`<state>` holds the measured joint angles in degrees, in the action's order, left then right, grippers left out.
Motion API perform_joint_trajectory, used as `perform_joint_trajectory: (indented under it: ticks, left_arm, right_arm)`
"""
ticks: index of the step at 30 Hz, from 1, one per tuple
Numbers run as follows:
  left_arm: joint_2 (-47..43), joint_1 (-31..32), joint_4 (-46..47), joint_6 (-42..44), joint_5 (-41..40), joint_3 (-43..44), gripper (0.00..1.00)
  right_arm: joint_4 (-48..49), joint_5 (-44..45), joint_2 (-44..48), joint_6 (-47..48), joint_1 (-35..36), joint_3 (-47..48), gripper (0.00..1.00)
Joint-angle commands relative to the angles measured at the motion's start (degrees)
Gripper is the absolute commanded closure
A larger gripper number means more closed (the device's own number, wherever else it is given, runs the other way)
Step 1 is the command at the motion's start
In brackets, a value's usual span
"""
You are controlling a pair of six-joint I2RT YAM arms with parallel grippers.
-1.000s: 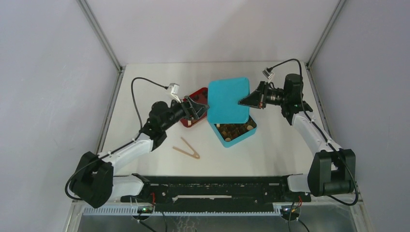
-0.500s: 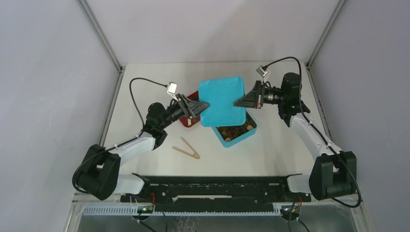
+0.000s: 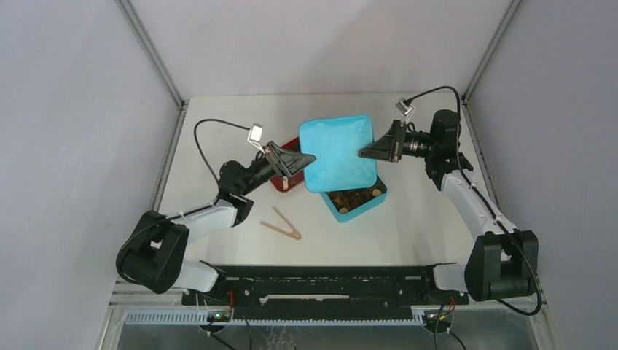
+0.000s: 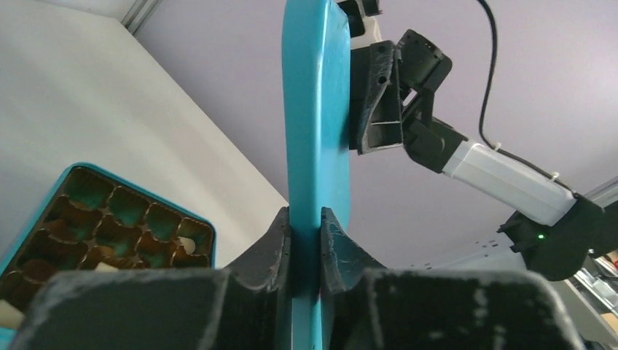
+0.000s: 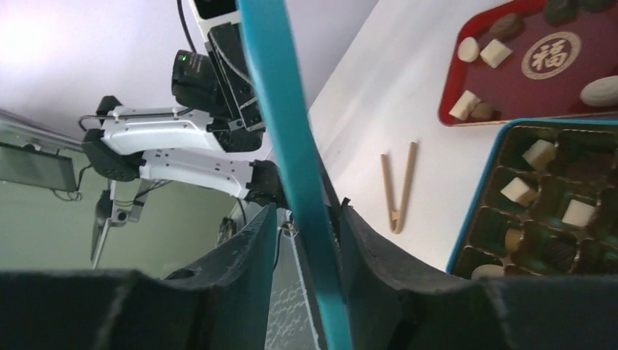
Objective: Pack the chocolate
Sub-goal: Move the packing box to the center of the board.
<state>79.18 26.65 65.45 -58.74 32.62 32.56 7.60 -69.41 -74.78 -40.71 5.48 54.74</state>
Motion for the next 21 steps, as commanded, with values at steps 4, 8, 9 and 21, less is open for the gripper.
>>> perform_joint_trajectory:
  ticks: [4,8,9,21]
  left_arm:
    - [0.48,-0.11,2.4,-3.78,-4.28,-3.74,1.0]
    - [0.41,-0.11,2.72,-6.57,-7.77,-5.92,1.0]
    - [0.37,-0.05,2.64,-7.16,-8.57,-6.41,1.0]
    - [-1.74,1.66,-5.28,-8.04,-17.44,-9.41,1.0]
  right_arm:
    - [-10.75,9.91,3.29,8.62,-3.15,0.57,0.36]
    - [-16.87,19.66,2.8,12.51,-4.53,0.54,0.29]
    - [-18.24,23.0,2.36,13.46,-4.66,0.54,0.27]
    - [-19.11,43.31,-7.64,12.36,-5.04,-4.94,0.23]
